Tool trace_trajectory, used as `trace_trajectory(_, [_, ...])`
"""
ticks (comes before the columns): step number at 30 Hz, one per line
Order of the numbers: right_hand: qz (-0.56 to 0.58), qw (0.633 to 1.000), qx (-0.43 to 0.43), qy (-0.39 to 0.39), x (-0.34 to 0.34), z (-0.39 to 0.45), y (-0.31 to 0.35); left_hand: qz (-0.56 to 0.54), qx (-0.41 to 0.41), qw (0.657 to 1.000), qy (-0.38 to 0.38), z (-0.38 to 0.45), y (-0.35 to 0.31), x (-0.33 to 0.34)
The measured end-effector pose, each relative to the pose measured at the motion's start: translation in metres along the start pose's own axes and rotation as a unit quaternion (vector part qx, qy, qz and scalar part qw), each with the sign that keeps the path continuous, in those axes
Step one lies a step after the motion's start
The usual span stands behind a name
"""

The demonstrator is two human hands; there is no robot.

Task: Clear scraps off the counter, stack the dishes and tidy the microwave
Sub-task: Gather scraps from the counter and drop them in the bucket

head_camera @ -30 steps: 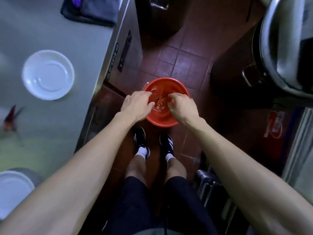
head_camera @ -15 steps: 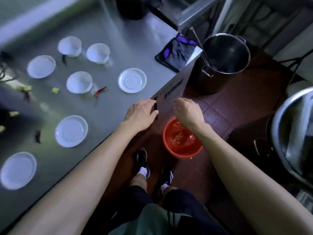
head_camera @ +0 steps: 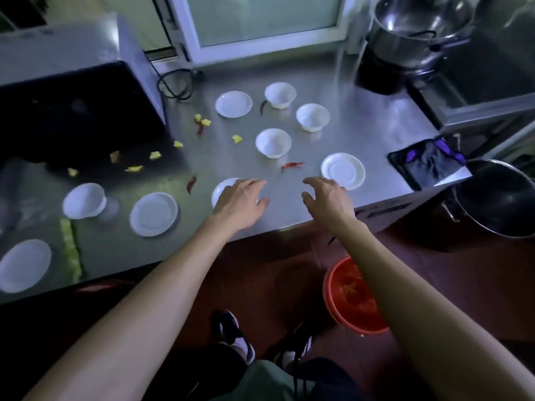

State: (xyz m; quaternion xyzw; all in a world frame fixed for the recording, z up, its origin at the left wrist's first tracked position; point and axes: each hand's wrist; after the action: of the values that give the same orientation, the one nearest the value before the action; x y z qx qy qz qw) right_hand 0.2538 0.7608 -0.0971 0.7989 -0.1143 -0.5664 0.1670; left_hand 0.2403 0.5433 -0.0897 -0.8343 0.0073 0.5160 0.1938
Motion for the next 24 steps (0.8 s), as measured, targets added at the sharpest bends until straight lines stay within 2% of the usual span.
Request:
trace_trajectory(7, [-0.012, 0.998, -0.054, 0.039, 0.025, 0.049, 0.107, -0.048, -0.064, 0.996, -0.037, -0.037, 0.111, -0.029])
trace_trajectory(12, [-0.012, 0.997, -0.058, 0.041, 0.036, 0.079, 0.165, -0.072, -0.082, 0.992, -0.059, -0.042, 0.171, -0.047])
trace_trajectory(16, [-0.023, 0.998, -0.048, 0.042, 0.041, 0.097, 0.183, -0.091, -0.082, 0.990, -0.075, -0.036, 0.198, -0.059])
trace_trajectory(24, [-0.028, 0.998, -0.022, 0.059, 0.042, 0.154, 0.180, -0.091, -0.077, 0.992, -0.051, 0.020, 0.221, -0.071])
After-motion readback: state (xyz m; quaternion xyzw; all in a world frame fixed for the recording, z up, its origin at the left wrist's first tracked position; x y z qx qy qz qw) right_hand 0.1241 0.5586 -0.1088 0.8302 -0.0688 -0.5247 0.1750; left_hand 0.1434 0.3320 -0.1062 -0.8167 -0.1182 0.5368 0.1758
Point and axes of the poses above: each hand's wrist, its own z-axis towards the middle knuckle, its own x-axis out of the palm, y = z × x, and after that the axes turned 15 degrees about y, right-handed
